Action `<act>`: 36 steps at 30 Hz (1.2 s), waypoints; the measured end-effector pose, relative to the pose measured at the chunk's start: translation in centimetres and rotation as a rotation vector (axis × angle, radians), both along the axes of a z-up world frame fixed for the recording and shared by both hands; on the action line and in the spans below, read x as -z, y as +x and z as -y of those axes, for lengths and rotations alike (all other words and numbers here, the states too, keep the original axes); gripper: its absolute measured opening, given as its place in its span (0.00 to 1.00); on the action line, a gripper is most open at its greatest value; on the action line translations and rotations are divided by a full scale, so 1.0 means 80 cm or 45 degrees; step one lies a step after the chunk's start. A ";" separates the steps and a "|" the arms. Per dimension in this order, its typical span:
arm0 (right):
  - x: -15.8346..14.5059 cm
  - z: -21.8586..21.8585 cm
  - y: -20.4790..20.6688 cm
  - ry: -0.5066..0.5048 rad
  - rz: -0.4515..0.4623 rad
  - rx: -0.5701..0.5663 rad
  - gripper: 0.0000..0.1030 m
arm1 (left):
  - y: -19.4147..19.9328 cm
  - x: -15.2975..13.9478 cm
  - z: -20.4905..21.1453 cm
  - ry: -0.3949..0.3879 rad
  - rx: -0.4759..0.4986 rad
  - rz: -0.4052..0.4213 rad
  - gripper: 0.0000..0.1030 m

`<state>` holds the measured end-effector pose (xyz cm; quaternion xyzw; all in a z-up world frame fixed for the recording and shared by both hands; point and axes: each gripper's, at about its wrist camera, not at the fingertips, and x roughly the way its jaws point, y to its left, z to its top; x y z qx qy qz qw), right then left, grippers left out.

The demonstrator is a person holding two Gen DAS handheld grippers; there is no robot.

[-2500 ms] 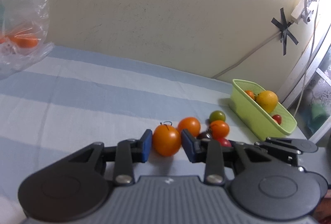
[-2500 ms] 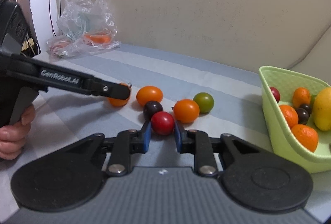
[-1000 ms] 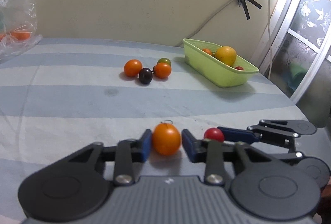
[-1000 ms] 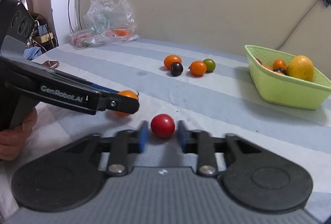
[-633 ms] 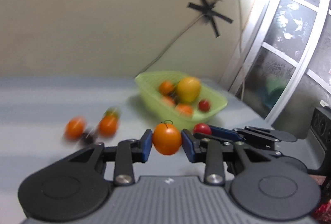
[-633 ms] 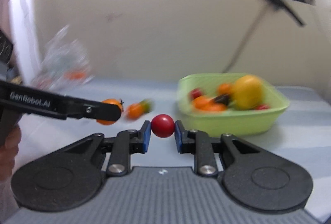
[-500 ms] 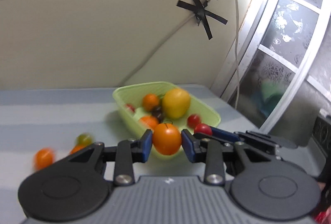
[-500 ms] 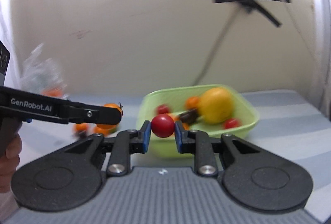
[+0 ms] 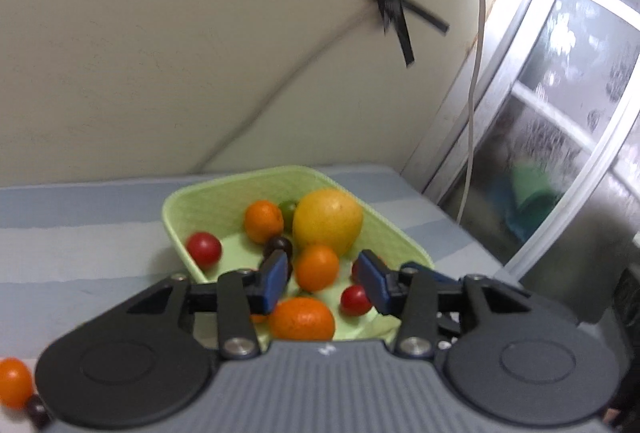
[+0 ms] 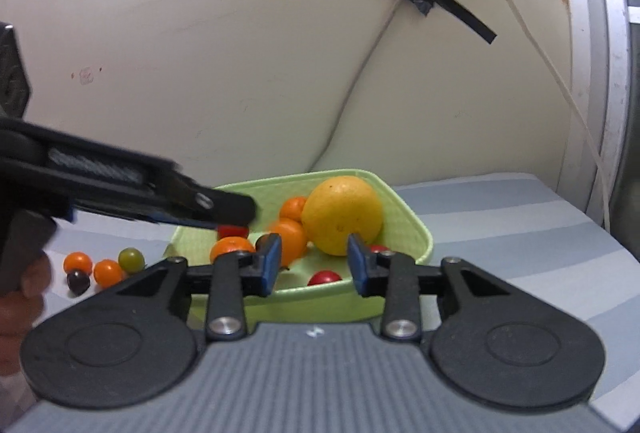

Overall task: Organize fruits
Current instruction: 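Carry both tomatoes over the basket and open both grippers, then grasp a dark cherry tomato with the left gripper while the right gripper grasps an orange one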

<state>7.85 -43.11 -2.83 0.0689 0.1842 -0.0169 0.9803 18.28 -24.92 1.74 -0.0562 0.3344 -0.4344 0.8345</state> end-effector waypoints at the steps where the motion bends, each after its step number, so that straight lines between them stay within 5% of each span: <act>1: -0.003 0.001 -0.004 0.018 0.013 0.003 0.38 | -0.001 -0.008 -0.014 -0.029 -0.018 0.007 0.39; 6: -0.024 -0.011 -0.022 0.062 0.089 -0.067 0.38 | -0.010 -0.036 -0.125 -0.122 -0.196 0.052 0.40; 10: -0.036 -0.048 -0.028 0.085 0.099 -0.234 0.38 | -0.019 -0.027 -0.207 -0.040 -0.356 0.070 0.40; 14: -0.028 -0.100 -0.012 0.089 0.017 -0.398 0.38 | -0.019 0.005 -0.247 -0.004 -0.418 -0.024 0.43; 24: 0.005 -0.167 0.054 -0.017 -0.165 -0.452 0.38 | -0.009 0.044 -0.249 -0.080 -0.355 -0.125 0.43; 32: 0.015 -0.151 0.093 0.167 -0.260 -0.420 0.38 | -0.067 0.041 -0.214 0.121 -0.263 0.201 0.43; 36: 0.023 -0.161 0.098 0.188 -0.310 -0.456 0.38 | -0.074 0.042 -0.201 0.201 -0.211 0.267 0.43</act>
